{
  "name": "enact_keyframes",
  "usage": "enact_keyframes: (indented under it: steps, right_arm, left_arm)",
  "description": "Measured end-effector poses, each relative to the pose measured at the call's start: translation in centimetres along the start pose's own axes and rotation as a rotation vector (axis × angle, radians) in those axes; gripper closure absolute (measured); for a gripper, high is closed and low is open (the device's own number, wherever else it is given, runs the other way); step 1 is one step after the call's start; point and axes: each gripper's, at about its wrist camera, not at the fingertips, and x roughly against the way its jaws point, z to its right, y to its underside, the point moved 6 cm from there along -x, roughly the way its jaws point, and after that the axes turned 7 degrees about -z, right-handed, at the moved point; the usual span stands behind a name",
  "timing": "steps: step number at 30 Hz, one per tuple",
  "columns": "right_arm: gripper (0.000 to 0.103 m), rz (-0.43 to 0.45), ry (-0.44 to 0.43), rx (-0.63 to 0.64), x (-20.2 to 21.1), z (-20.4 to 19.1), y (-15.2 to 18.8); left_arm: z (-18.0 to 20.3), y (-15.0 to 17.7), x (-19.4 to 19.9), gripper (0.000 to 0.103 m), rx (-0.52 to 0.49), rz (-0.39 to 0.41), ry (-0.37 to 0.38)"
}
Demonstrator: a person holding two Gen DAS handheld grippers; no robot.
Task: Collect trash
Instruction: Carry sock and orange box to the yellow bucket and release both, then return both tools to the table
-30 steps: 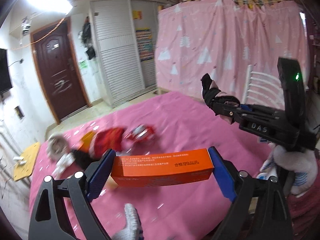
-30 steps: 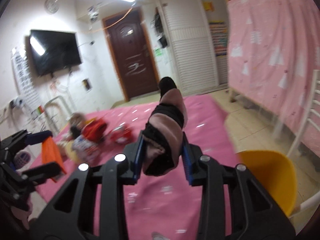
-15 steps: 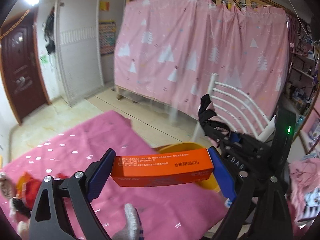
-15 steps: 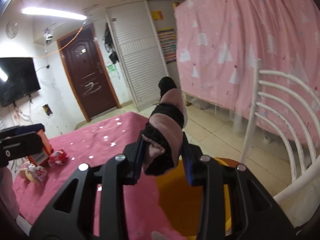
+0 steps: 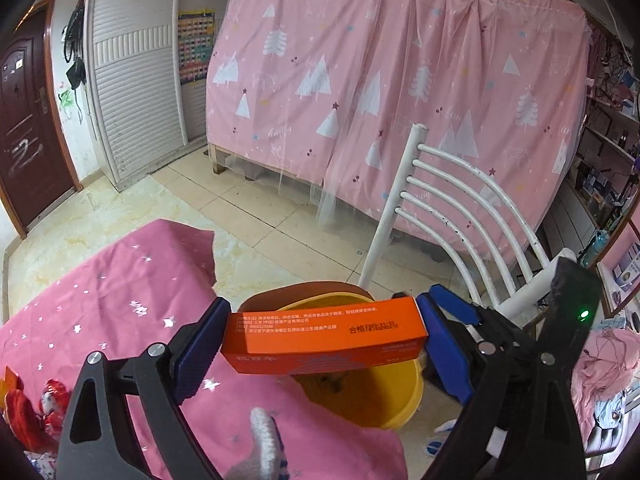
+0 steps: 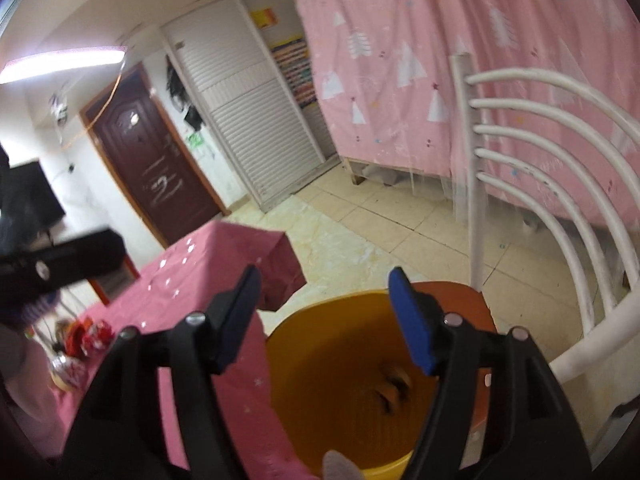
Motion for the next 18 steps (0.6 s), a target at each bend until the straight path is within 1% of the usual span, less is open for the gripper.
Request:
enact_keyframes:
  steps: [4, 8, 13, 18]
  right_arm:
    - [0.039, 0.022, 0.003, -0.050, 0.8, 1.6, -0.4]
    - [0.038, 0.031, -0.006, -0.068, 0.9, 1.9, -0.7]
    - [0.038, 0.026, -0.018, -0.054, 0.9, 1.3, -0.7]
    - [0.038, 0.022, -0.035, 0.003, 0.8, -1.0, -0.6]
  left_arm:
    - [0.9, 0.2, -1.3, 0.017, -0.004, -0.036, 0.024]
    - [1.0, 0.7, -1.8, 0.015, -0.001, -0.051, 0.030]
    - [-0.2, 1.4, -1.0, 0.015, 0.034, -0.045, 0.032]
    - [-2.2, 2.2, 1.2, 0.015, 0.082, -0.013, 0.029]
